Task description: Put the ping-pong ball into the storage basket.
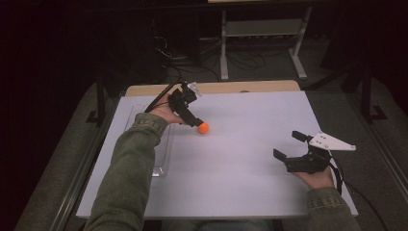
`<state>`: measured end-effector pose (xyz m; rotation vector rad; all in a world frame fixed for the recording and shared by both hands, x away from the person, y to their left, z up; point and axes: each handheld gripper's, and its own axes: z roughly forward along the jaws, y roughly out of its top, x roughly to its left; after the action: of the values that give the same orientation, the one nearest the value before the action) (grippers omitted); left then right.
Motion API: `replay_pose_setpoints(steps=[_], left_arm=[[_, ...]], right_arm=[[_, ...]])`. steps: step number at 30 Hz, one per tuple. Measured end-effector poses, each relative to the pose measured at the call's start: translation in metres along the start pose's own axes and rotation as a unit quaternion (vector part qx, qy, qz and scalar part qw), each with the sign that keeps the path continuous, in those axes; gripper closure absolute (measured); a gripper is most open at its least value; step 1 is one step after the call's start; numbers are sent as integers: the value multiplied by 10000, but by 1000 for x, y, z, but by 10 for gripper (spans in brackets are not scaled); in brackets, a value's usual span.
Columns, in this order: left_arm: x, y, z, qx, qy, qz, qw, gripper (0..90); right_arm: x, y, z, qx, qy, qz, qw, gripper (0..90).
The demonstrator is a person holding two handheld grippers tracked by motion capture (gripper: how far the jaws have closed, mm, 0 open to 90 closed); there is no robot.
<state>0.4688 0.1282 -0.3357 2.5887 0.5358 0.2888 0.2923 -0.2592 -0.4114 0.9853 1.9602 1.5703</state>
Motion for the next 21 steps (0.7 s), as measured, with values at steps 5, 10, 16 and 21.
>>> replay_pose_setpoints(steps=[5,10,16,21], left_arm=[[0,3,4,67,-23,50,10000,0],[2,5,10,151,-35,108,9998,0],[2,8,18,232,-100,107,9996,0],[2,10,26,339,-148,162,9992,0]], right_arm=[[-1,-1,0,6,5,24,10000,0],[-1,-1,-1,0,-4,28,10000,0],[-1,-1,-1,-1,-9,18,10000,0],[-1,-1,-2,-1,-11,18,10000,0]])
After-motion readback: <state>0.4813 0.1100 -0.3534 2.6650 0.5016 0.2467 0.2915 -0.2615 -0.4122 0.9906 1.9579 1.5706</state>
